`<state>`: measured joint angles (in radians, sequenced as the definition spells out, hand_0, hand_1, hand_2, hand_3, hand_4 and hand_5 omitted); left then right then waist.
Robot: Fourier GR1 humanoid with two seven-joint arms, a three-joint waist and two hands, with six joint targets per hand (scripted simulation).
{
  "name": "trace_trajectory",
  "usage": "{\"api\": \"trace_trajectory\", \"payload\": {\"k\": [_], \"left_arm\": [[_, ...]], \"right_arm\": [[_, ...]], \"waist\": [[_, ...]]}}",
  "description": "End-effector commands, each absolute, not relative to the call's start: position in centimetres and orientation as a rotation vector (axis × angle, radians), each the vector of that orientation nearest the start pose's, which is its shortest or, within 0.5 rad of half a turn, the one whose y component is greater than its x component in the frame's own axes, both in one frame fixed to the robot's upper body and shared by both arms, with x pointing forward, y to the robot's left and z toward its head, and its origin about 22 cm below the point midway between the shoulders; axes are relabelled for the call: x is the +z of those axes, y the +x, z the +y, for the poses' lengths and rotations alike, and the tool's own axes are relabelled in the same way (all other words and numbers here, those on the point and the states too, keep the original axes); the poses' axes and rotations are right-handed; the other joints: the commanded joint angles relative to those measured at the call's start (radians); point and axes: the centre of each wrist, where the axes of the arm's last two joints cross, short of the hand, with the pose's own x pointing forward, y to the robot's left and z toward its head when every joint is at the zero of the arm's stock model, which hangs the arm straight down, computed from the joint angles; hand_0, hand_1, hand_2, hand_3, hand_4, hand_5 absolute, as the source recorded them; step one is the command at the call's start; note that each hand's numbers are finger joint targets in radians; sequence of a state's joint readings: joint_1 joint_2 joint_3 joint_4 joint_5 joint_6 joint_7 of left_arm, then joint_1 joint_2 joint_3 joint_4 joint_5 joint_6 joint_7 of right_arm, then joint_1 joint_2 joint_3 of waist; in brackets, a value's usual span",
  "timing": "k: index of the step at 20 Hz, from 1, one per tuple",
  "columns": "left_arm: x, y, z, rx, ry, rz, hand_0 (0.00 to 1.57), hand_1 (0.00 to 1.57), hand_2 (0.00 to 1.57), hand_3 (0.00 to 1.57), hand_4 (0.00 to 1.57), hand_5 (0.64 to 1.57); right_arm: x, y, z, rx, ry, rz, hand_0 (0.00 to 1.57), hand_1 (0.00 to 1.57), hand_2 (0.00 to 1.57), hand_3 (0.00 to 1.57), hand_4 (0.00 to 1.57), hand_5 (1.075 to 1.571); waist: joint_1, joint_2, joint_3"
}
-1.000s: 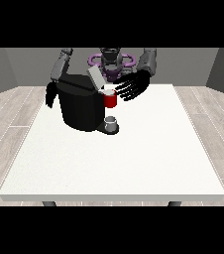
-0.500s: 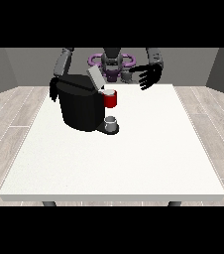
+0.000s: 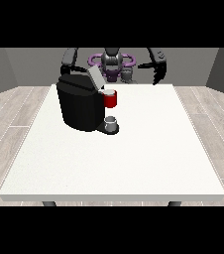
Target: Insert the coffee pod into the coffee machine and close the lid
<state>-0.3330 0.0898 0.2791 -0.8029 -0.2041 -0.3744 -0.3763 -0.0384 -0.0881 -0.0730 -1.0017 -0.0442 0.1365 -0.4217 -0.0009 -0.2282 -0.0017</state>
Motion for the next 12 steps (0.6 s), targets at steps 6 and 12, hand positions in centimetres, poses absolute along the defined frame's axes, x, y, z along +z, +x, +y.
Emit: {"api": "trace_trajectory", "payload": {"k": [6,12], "left_arm": [[-12.7,22.2,32.4,-0.133,-0.068,-1.342,0.00,0.00,0.00,0.00,0.34,1.571],[-14.2,19.9,30.5,-0.087,-0.131,-1.282,0.00,0.00,0.00,0.00,0.18,1.571]], "right_arm": [[-4.9,24.2,-19.5,0.185,0.182,-1.614,0.00,0.00,0.00,0.00,0.27,1.571],[-0.4,23.4,-17.5,0.265,0.141,-1.689,0.00,0.00,0.00,0.00,0.20,1.571]], "waist": [[-0.077,-0.105,0.0009],[-0.072,-0.154,0.0013]]}}
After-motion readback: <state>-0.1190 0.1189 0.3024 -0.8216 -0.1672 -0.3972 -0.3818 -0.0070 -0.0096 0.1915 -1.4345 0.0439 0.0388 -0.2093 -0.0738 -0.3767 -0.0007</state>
